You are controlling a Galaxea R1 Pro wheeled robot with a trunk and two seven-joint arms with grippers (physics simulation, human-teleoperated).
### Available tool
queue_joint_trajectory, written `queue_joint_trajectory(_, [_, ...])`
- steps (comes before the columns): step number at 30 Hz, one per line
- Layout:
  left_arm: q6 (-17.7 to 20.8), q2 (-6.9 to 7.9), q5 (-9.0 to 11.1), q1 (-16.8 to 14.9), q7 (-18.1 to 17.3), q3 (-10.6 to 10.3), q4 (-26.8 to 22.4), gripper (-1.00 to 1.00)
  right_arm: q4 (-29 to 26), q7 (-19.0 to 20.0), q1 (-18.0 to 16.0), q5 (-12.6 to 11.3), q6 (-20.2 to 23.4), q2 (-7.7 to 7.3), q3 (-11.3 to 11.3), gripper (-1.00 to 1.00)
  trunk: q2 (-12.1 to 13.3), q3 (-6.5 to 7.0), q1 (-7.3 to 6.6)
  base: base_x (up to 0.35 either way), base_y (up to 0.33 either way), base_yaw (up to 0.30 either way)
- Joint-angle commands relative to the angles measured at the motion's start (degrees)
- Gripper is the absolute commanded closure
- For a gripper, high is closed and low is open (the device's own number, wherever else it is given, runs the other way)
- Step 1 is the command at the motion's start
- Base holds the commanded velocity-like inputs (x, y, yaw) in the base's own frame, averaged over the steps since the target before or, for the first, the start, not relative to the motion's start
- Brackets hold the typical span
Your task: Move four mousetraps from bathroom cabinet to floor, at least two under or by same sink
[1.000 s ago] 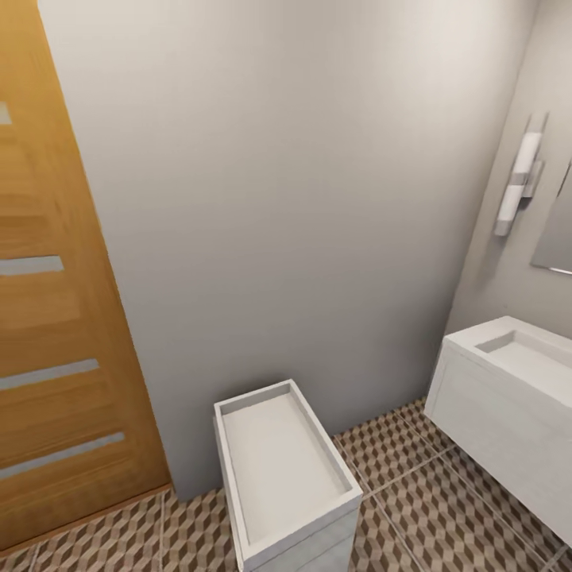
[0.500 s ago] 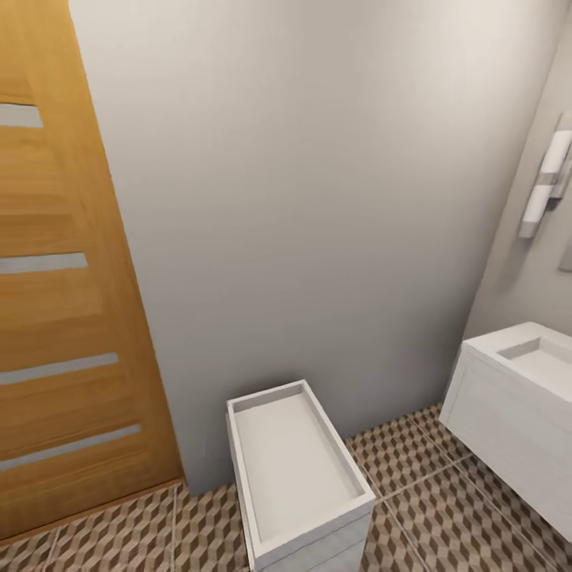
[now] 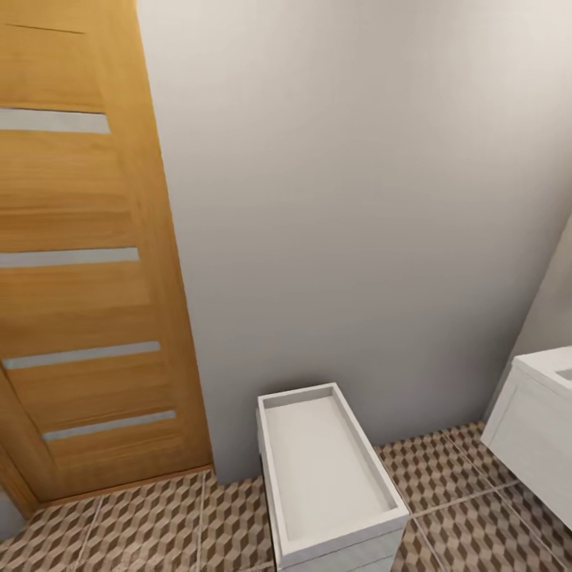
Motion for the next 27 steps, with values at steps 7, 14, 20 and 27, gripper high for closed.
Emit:
queue_joint_trajectory(7, [-0.16, 0.7, 0.28, -0.04, 0.19, -0.58, -0.11, -1.0, 0.19, -0.37, -0.08, 0.5, -0.02, 0.03, 0.29, -1.0, -0.05, -0.07, 0.0, 0.0, 0.0, 0.282])
queue_joint_trajectory(14, [-0.14, 0.77, 0.29, -0.04, 0.2, -0.7, -0.09, -1.0, 0.19, -0.37, -0.08, 0.51, -0.07, 0.04, 0.29, -1.0, -0.05, -0.07, 0.0, 0.0, 0.0, 0.281])
queue_joint_trajectory(20, [-0.21, 0.8, 0.24, -0.04, 0.2, -0.73, -0.09, -1.0, 0.19, -0.37, -0.08, 0.5, -0.01, -0.14, 0.29, -1.0, -0.05, -0.07, 0.0, 0.0, 0.0, 0.282])
queue_joint_trajectory(27, [-0.17, 0.82, 0.25, -0.04, 0.2, -0.74, -0.09, -1.0, 0.19, -0.37, -0.08, 0.5, 0.01, -0.15, 0.29, -1.0, -0.05, -0.07, 0.0, 0.0, 0.0, 0.282])
